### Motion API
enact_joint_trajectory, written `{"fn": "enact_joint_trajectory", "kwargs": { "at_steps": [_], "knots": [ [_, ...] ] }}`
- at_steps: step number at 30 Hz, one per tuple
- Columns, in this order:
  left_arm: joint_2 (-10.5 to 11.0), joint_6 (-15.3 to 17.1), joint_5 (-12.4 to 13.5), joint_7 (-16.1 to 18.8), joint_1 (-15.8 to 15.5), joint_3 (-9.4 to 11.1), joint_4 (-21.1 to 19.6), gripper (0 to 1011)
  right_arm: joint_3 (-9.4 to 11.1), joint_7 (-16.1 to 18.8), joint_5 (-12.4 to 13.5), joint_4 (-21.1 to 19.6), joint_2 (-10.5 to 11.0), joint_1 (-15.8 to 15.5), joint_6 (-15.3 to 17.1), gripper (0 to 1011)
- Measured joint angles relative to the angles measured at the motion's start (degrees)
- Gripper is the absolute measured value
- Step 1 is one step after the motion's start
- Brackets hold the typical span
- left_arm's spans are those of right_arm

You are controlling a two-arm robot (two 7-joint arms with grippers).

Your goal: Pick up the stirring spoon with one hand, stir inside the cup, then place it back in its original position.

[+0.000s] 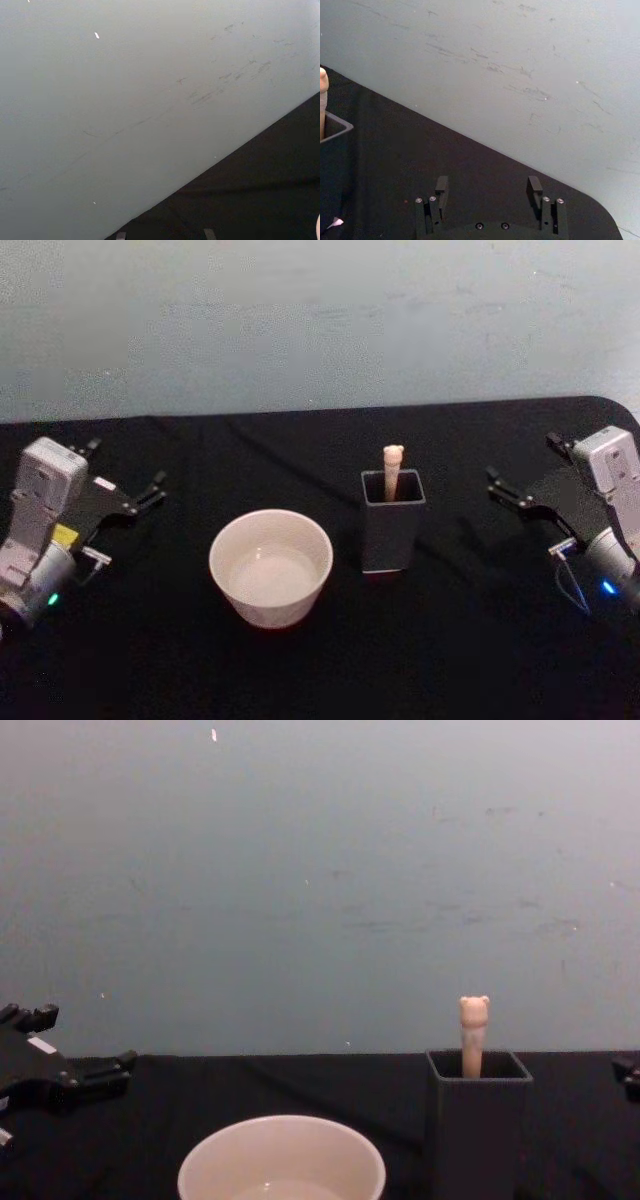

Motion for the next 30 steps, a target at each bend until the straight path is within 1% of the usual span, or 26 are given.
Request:
{"fn": "enact_joint_trajectory", "kwargs": {
  "at_steps": [30],
  "knots": [
    [0.00, 0.00, 0.00, 0.00, 0.00, 0.00, 0.00, 1001, 0.00, 0.00, 0.00, 0.00, 0.00, 0.00, 0.00, 1000]
  ]
}}
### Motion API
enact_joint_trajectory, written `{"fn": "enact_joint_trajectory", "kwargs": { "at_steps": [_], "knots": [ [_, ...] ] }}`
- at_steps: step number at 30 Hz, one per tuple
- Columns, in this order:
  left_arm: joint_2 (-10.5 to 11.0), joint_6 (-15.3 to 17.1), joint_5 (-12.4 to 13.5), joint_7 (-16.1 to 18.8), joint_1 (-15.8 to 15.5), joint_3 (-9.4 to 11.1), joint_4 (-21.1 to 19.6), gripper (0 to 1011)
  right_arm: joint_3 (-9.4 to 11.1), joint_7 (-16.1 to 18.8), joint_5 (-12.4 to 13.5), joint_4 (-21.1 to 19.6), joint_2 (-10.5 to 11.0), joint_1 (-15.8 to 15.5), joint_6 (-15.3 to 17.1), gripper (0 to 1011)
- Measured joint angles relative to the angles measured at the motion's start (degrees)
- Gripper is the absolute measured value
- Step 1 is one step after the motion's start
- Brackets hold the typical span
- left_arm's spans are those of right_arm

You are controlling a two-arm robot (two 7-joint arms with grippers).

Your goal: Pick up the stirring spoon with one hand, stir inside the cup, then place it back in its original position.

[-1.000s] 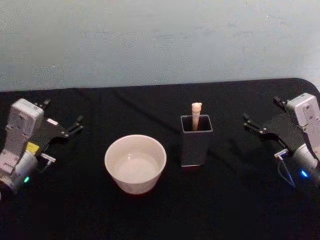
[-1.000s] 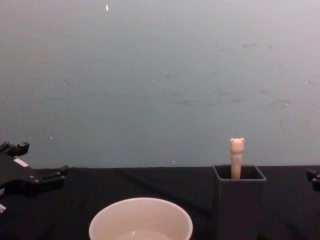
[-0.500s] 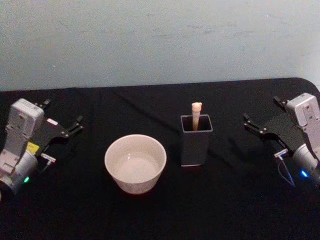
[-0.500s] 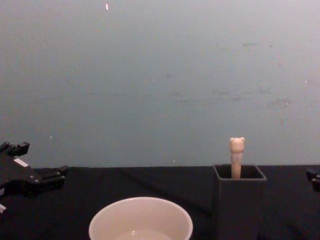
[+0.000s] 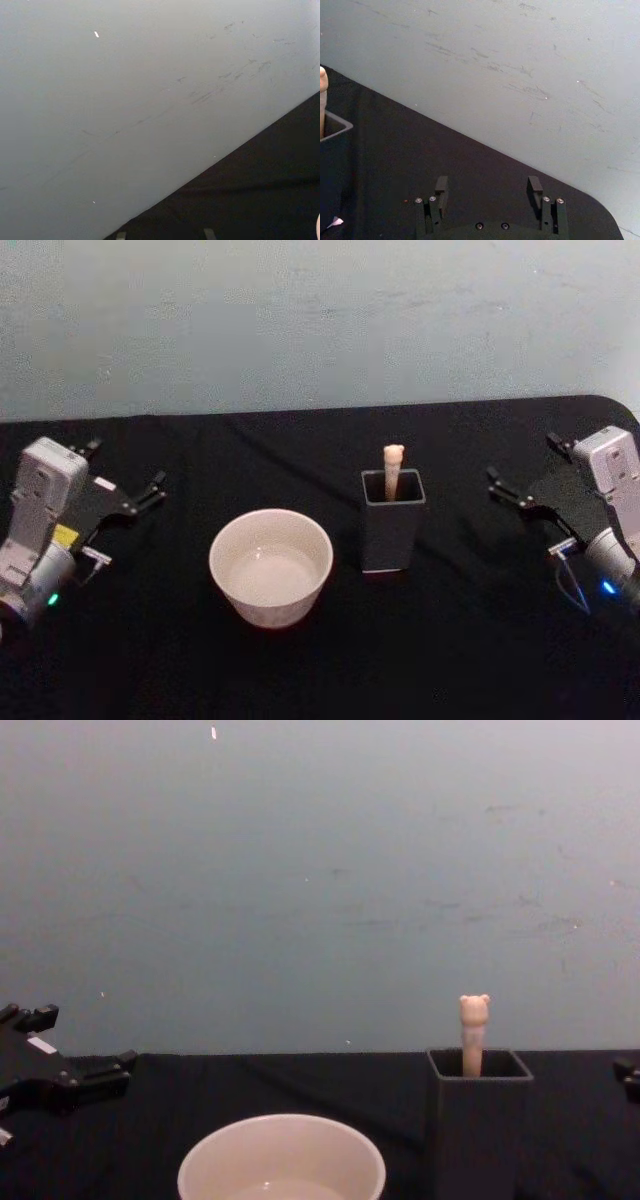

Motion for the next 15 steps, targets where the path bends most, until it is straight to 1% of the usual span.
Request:
{"fn": "enact_joint_trajectory", "kwargs": {
  "at_steps": [9, 13, 15],
  "knots": [
    [0.00, 0.00, 0.00, 0.00, 0.00, 0.00, 0.00, 1001, 0.00, 0.00, 0.00, 0.00, 0.00, 0.00, 0.00, 1002],
    [0.00, 0.00, 0.00, 0.00, 0.00, 0.00, 0.00, 1001, 0.73, 1.75, 0.49, -0.52, 0.04, -0.28, -0.40, 1002],
    [0.00, 0.00, 0.00, 0.00, 0.00, 0.00, 0.00, 1001, 1.35, 3.46, 1.53, -1.21, 0.26, -0.52, -0.71, 1000]
  ]
}}
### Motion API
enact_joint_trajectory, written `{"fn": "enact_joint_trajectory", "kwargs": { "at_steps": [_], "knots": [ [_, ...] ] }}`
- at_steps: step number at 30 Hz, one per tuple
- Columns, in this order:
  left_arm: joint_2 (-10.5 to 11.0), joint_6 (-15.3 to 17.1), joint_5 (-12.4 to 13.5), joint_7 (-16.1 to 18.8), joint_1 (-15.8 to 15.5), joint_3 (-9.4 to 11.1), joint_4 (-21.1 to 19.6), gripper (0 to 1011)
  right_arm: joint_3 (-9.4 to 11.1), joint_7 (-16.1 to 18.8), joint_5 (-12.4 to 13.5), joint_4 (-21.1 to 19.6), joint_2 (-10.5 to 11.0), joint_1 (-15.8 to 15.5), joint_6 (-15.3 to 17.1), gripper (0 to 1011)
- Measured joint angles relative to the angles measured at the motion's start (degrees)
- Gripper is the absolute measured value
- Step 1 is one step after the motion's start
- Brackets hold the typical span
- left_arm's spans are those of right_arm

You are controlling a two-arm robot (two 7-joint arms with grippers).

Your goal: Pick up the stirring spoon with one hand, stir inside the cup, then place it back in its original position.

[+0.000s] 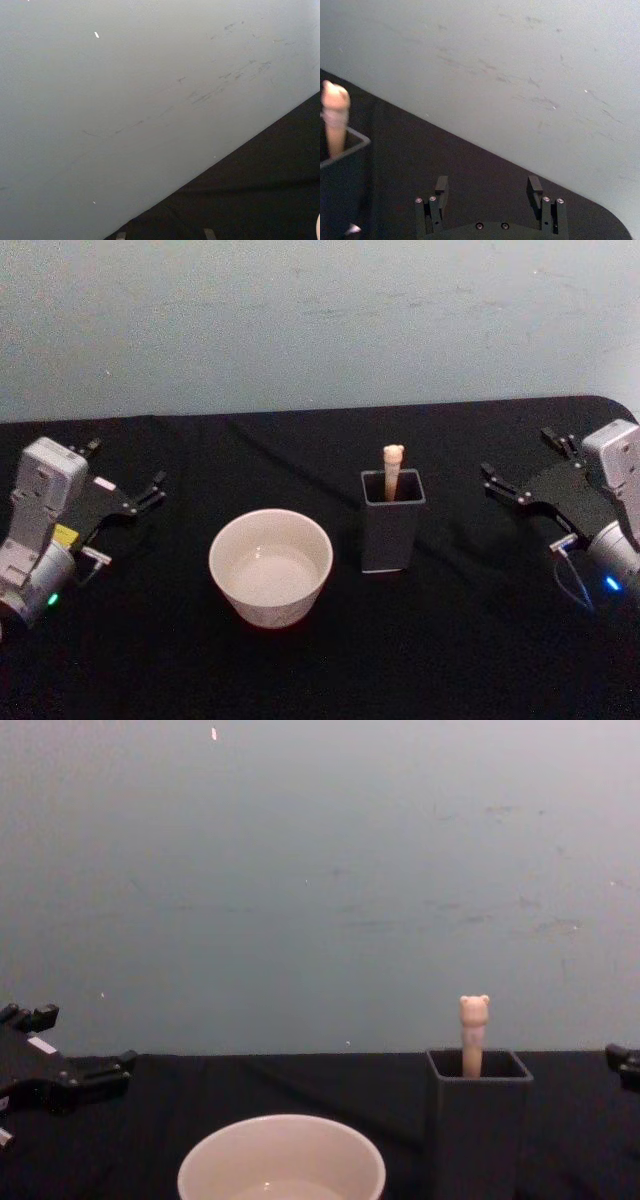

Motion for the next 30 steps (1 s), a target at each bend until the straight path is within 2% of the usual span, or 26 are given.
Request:
{"fn": "enact_joint_trajectory", "kwargs": {
  "at_steps": [5, 10, 14, 18, 23, 26, 28, 29, 30],
  "knots": [
    [0.00, 0.00, 0.00, 0.00, 0.00, 0.00, 0.00, 1001, 1.39, 4.28, 3.18, -1.85, 0.61, -0.53, -0.27, 1000],
    [0.00, 0.00, 0.00, 0.00, 0.00, 0.00, 0.00, 1001, 2.86, 12.25, 8.36, -3.46, 1.53, -0.65, -0.98, 1002],
    [0.00, 0.00, 0.00, 0.00, 0.00, 0.00, 0.00, 1001, 3.18, 16.19, 10.43, -3.54, 1.77, -0.21, -1.17, 1000],
    [0.00, 0.00, 0.00, 0.00, 0.00, 0.00, 0.00, 1001, 3.37, 21.87, 13.43, -3.36, 1.77, 0.80, -0.57, 1002],
    [0.00, 0.00, 0.00, 0.00, 0.00, 0.00, 0.00, 1001, 3.34, 26.79, 15.72, -2.94, 1.31, 1.79, 0.13, 1002],
    [0.00, 0.00, 0.00, 0.00, 0.00, 0.00, 0.00, 1001, 2.78, 30.06, 16.36, -1.93, 0.56, 3.02, 0.66, 1002],
    [0.00, 0.00, 0.00, 0.00, 0.00, 0.00, 0.00, 1001, 2.61, 30.74, 16.43, -1.60, 0.35, 3.36, 0.77, 1002],
    [0.00, 0.00, 0.00, 0.00, 0.00, 0.00, 0.00, 1001, 2.13, 32.60, 16.60, -0.44, -0.27, 4.40, 1.14, 1002],
    [0.00, 0.00, 0.00, 0.00, 0.00, 0.00, 0.00, 1001, 2.13, 32.60, 16.60, -0.44, -0.27, 4.40, 1.14, 1002]
  ]
}}
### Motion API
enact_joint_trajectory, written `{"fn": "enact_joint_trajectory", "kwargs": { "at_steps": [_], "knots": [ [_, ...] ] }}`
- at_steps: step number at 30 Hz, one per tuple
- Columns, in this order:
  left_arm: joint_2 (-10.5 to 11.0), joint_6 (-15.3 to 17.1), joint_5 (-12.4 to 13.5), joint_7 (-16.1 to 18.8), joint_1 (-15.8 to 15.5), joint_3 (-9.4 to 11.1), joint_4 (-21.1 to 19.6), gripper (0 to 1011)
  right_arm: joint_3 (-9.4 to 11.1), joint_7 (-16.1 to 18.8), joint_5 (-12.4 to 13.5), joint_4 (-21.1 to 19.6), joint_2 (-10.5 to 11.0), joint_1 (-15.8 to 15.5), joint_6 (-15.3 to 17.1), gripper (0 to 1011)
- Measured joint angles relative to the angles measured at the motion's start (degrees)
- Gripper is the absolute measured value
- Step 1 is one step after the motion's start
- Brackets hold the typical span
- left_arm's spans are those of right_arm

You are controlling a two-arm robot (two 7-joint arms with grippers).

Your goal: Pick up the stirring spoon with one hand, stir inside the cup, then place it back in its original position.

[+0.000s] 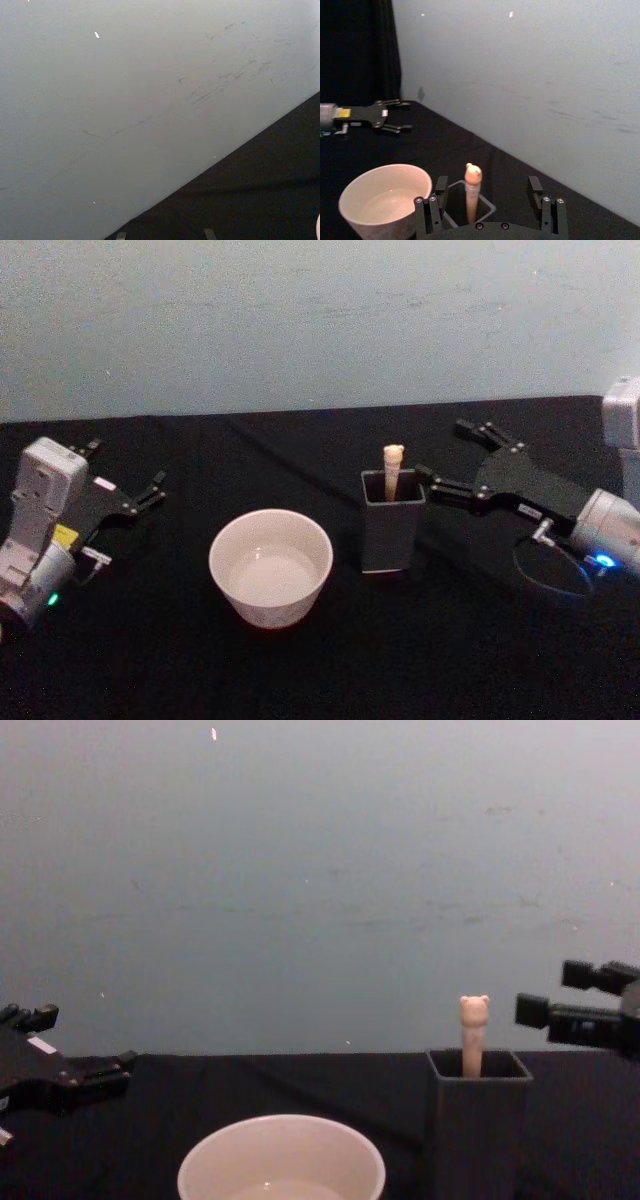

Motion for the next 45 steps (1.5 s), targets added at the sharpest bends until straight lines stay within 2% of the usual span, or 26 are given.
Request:
{"fn": "enact_joint_trajectory", "kwargs": {
  "at_steps": [6, 17, 33, 45],
  "knots": [
    [0.00, 0.00, 0.00, 0.00, 0.00, 0.00, 0.00, 1001, -2.04, 4.39, -0.54, 5.20, -2.40, 4.34, 0.95, 1002],
    [0.00, 0.00, 0.00, 0.00, 0.00, 0.00, 0.00, 1001, -4.55, 9.25, -1.55, 11.57, -5.02, 9.35, -0.27, 1002],
    [0.00, 0.00, 0.01, 0.00, 0.00, 0.00, 0.00, 1001, -6.50, 12.23, -1.61, 16.42, -7.11, 12.77, -0.87, 1002],
    [0.00, 0.00, 0.00, 0.00, 0.00, 0.00, 0.00, 1001, -7.20, 13.05, -1.01, 17.35, -7.63, 13.46, -0.64, 1002]
  ]
}}
